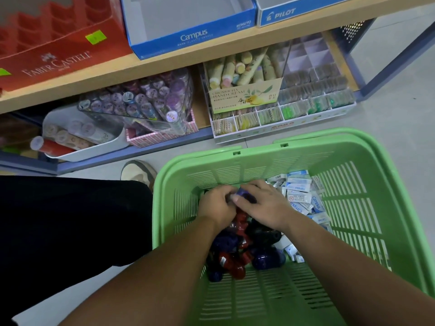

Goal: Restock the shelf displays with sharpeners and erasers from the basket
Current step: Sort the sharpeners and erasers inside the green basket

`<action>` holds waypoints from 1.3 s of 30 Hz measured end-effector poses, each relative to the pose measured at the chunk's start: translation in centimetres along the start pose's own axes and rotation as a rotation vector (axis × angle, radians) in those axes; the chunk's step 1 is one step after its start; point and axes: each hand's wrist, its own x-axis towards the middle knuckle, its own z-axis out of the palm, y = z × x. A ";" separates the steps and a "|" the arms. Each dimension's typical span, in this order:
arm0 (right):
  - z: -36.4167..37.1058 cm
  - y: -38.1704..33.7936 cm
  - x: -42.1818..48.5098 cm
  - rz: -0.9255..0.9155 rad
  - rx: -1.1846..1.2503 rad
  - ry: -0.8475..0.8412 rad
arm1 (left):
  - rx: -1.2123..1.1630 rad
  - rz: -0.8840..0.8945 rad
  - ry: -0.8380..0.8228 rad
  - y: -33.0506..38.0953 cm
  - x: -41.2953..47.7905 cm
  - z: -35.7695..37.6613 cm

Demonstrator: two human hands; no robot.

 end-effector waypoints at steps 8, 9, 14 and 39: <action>0.0 0.6 -0.1 -0.038 -0.030 0.020 | 0.166 -0.036 -0.085 -0.2 0.0 0.0; -0.2 0.7 -0.4 -0.047 -0.023 0.018 | 0.179 -0.036 -0.103 -0.2 0.1 0.0; -0.3 2.1 -2.1 -0.121 -0.010 0.033 | 0.278 -0.024 -0.176 0.2 0.7 -0.2; -2.2 4.0 -5.6 0.011 0.378 -0.092 | 0.613 0.099 -0.252 0.9 2.0 0.5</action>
